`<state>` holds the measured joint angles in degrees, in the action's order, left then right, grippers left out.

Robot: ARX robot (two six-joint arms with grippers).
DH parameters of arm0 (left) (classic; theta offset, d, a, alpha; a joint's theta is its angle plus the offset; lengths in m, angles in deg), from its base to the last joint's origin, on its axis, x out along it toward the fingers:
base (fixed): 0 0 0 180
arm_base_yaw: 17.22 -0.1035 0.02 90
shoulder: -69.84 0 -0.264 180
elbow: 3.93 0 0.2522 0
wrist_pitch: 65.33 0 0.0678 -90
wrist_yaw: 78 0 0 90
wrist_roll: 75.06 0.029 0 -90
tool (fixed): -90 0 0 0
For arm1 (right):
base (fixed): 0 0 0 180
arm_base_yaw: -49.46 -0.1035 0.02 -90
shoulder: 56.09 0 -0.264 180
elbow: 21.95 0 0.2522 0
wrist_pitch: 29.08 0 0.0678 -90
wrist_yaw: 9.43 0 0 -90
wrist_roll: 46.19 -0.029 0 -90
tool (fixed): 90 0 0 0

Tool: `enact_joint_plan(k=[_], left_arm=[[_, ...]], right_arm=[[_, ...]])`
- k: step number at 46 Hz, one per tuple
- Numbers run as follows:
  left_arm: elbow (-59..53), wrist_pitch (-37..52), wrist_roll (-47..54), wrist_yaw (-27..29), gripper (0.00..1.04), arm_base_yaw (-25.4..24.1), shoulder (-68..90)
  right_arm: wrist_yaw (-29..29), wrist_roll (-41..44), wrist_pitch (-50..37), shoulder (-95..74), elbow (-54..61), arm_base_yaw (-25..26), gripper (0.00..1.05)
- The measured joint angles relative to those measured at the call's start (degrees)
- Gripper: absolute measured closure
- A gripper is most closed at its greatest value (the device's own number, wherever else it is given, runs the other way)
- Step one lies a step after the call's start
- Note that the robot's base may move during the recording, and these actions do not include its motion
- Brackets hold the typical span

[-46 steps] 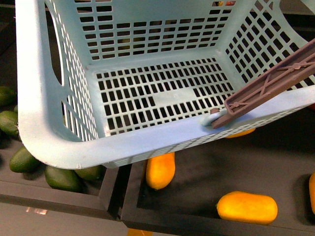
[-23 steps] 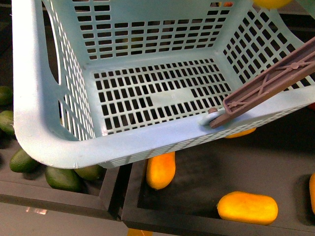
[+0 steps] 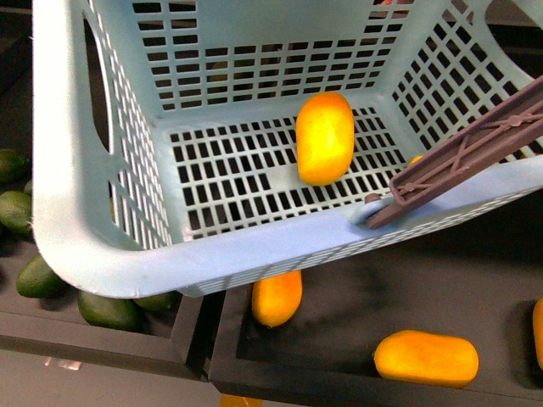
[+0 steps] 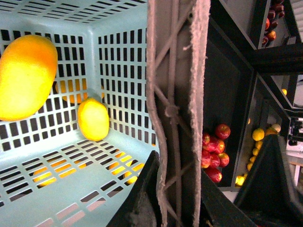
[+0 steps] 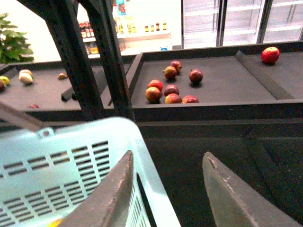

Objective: Pick lemon and mango into basket

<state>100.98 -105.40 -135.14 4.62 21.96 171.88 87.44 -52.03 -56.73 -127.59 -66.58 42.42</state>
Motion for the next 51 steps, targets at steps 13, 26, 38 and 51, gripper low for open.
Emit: enact_joint_plan(k=[13, 26, 38, 51], left_arm=[[0.0, 0.0, -0.15, 0.07, 0.97, 0.0, 0.0], [0.0, 0.0, -0.15, 0.15, 0.97, -0.02, 0.0], [0.0, 0.0, -0.17, -0.2, 0.97, 0.02, 0.0], [0.0, 0.0, -0.11, 0.35, 0.97, 0.02, 0.0]], right_arm=[[-2.23, 5.03, -2.97, 8.68, 12.9, 2.49, 1.02], [-6.51, 5.46, -2.34, 16.2, 19.76, 6.62, 1.03], [-6.71, 5.46, 0.55, 23.08, 23.96, 6.86, 1.03], [-6.73, 5.49, 5.81, 31.56, 27.1, 6.86, 1.03]])
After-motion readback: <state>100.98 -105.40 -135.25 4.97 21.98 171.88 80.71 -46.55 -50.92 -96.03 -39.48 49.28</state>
